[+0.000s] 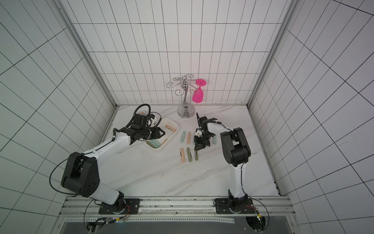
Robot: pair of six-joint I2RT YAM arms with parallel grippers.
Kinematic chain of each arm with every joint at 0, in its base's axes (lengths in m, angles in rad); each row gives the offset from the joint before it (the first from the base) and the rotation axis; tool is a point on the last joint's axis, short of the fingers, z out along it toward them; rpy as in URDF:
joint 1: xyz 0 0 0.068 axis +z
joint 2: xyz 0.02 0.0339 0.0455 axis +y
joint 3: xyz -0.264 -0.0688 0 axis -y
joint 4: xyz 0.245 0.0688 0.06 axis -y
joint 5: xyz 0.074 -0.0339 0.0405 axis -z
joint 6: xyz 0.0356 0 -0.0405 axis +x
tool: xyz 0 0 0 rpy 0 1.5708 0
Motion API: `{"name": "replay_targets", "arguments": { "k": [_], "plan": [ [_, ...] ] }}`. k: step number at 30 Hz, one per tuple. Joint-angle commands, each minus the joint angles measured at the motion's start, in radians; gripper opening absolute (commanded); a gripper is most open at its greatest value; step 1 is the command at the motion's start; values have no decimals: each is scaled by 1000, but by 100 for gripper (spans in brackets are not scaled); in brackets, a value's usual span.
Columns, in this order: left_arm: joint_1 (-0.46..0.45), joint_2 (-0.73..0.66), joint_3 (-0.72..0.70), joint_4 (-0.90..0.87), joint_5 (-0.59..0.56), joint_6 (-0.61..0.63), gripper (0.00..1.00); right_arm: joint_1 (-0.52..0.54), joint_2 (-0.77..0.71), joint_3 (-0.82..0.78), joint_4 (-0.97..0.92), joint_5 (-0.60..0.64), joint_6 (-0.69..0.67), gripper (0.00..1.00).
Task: Take the fruit knife out of the storage box
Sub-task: Place the fruit knife at the center of the board.
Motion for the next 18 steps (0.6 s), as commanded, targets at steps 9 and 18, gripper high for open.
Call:
{"name": "replay_targets", "arguments": {
  "k": [9, 18],
  "plan": [
    [2, 9, 16, 8, -2, 15, 46, -1, 6, -38, 3, 33, 12, 21],
    [3, -2, 6, 8, -6, 16, 46, 0, -17, -45, 2, 53, 22, 29]
  ]
}}
